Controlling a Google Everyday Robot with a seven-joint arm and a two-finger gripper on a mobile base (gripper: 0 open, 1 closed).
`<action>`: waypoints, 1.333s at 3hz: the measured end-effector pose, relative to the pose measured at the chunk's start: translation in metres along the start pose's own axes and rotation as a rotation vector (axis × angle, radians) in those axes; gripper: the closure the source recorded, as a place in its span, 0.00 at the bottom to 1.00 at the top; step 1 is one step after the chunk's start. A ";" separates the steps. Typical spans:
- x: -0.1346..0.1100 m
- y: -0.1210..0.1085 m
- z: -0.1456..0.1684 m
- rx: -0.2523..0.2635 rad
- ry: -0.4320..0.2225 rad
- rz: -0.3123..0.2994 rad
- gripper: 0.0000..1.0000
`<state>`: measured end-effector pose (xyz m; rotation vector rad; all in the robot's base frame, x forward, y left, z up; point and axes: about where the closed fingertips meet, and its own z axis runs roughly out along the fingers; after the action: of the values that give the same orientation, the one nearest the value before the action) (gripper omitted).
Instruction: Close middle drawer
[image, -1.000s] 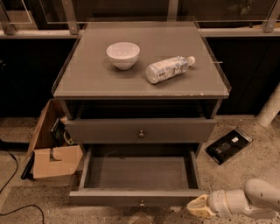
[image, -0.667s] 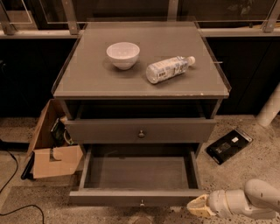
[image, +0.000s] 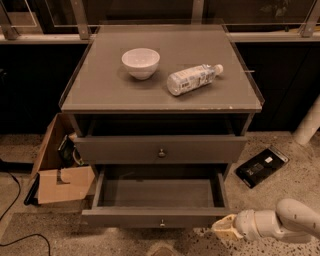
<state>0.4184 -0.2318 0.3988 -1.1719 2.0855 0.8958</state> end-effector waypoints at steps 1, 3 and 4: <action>-0.017 -0.027 0.002 0.063 0.002 -0.029 1.00; -0.039 -0.056 -0.001 0.136 0.008 -0.062 1.00; -0.068 -0.089 -0.004 0.199 0.015 -0.099 1.00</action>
Offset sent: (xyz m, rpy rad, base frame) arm 0.1393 -0.0127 0.0353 -0.1643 -0.2386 -0.1384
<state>0.5261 -0.2359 0.4279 -1.1671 2.0553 0.6196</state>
